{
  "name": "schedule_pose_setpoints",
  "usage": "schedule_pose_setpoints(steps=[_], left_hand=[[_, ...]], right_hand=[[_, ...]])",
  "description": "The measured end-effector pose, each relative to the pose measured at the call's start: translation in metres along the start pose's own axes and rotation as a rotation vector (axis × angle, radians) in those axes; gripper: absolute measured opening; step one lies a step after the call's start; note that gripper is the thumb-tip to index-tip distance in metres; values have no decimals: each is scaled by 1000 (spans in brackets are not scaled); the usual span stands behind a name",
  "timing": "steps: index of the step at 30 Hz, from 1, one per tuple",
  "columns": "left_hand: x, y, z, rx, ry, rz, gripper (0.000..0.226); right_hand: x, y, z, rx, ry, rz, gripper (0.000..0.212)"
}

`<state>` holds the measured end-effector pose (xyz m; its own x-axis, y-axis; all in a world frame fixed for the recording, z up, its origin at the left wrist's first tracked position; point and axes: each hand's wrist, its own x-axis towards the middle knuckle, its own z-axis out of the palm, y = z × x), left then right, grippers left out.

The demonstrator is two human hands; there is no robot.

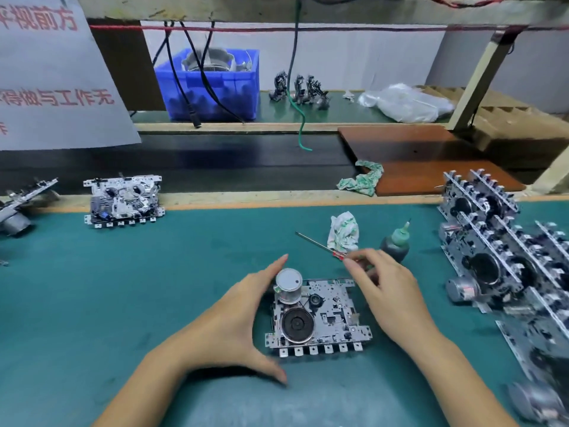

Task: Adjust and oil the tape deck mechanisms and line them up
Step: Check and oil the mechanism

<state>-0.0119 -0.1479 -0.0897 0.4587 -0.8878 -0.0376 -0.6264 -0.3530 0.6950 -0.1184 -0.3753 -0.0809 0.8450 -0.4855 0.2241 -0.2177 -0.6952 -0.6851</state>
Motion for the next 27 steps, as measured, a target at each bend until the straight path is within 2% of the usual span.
schedule_pose_setpoints(steps=[4, 11, 14, 17, 20, 24, 27], left_hand=[[3, 5, 7, 94, 56, 7, 124], [3, 13, 9, 46, 107, 22, 121], [2, 13, 9, 11, 103, 20, 124], [2, 16, 11, 2, 120, 6, 128], [5, 24, 16, 75, 214, 46, 117], [7, 23, 15, 116, 263, 75, 104], [6, 18, 11, 81, 199, 79, 117]], right_hand=[[-2, -2, 1, -23, -16, -14, 23], [-5, -5, 2, -30, -28, -42, 19], [-5, -8, 0, 14, 42, -84, 21], [-4, -11, -9, 133, 204, -116, 18], [-4, -13, -15, 273, 312, -101, 21], [-6, -16, -13, 291, 295, -111, 24], [-6, -15, -10, 207, 249, -124, 25]])
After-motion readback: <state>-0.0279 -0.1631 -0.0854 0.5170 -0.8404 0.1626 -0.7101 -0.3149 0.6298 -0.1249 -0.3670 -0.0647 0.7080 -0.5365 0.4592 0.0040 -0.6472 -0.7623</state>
